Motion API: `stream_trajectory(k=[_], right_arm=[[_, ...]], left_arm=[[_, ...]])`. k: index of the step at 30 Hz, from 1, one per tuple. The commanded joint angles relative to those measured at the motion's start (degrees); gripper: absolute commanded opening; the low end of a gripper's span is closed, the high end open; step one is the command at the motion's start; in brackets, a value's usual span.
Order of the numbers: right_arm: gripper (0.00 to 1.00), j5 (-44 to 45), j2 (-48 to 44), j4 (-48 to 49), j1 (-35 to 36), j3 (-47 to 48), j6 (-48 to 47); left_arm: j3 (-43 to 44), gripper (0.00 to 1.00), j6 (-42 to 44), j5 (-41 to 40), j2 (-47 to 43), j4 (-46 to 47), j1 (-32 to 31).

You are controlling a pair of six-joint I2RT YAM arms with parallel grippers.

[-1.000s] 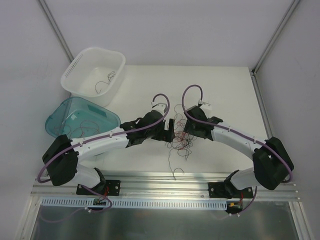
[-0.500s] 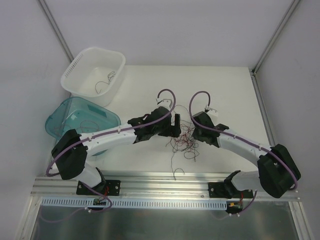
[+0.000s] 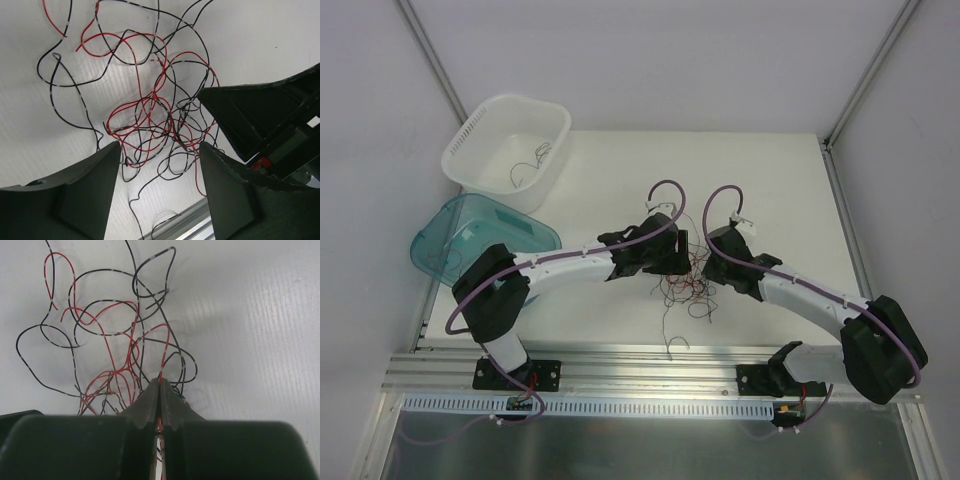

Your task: Untangle the cables

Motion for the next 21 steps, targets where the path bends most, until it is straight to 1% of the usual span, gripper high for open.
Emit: stream_trajectory(k=[1,4,5,6,9,10,12,15,16,17,18,21], right_arm=[[0.01,-0.77,-1.76,2.58,-0.03,0.1,0.29],[0.01,-1.12,-1.85,2.85,-0.12,0.1,0.2],[0.01,-1.12,-1.85,3.02,-0.03,0.1,0.28],[0.01,-1.12,-1.85,2.94,-0.03,0.01,0.28],[0.01,-0.6,-1.93,2.67,-0.12,-0.25,0.02],[0.01,-0.77,-2.11,2.76,-0.12,-0.34,-0.07],[0.01,-0.95,-2.28,3.11,-0.03,-0.69,-0.33],[0.01,-0.95,-2.99,3.29,0.05,-1.04,-0.94],[0.01,-1.12,-3.42,3.29,-0.03,-1.13,-1.21],[0.01,-1.04,-3.78,3.11,-0.03,-1.04,-1.38],[0.01,-0.86,-4.13,2.33,-0.12,-0.87,-1.65],[0.01,1.85,-7.8,-2.23,-0.29,0.62,-4.45]], left_arm=[[3.14,0.64,-3.48,2.0,1.42,2.57,-0.7],[3.58,0.59,-4.8,2.7,3.09,3.01,-0.7],[3.75,0.56,-5.07,2.97,3.87,3.19,-0.7],[3.84,0.51,-5.33,3.32,4.4,3.36,-0.7],[3.93,0.45,-5.86,3.15,5.11,3.63,-0.7],[3.76,0.4,-6.04,2.54,5.28,3.71,-0.7],[3.58,0.35,-5.95,2.44,5.55,3.89,-0.7],[3.4,0.22,-5.43,2.35,5.99,4.07,-0.7],[3.06,0.09,-5.16,2.18,6.25,4.07,-0.61],[2.62,0.03,-5.16,1.48,5.99,4.07,-0.61],[2.18,0.0,-5.07,1.13,5.73,4.07,-0.61],[-1.33,0.0,-2.71,-1.85,2.32,3.98,0.26]])
